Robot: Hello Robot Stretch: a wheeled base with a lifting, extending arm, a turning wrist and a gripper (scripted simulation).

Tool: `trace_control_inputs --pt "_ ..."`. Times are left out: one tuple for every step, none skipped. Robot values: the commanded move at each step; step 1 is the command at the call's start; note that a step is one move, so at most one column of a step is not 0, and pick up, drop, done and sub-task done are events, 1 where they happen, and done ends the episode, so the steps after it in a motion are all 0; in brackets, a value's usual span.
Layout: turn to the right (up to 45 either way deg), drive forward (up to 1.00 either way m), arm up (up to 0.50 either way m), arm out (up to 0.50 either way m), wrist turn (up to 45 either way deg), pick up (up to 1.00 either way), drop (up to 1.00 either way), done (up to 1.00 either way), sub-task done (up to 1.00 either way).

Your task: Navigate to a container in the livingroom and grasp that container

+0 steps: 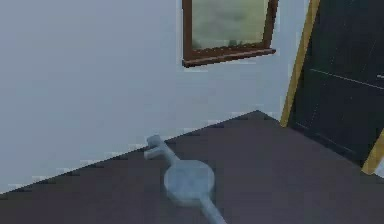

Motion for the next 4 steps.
trace_control_inputs --pt "-45.0 0.00 0.00 0.00 0.0 0.00 0.00 0.00 0.00" --pt "-45.0 0.00 0.00 0.00 0.0 0.00 0.00 0.00 0.00" --pt "-27.0 0.00 0.00 0.00 0.0 0.00 0.00 0.00 0.00" --pt "0.0 1.00 0.00 0.00 0.0 0.00 0.00 0.00 0.00"
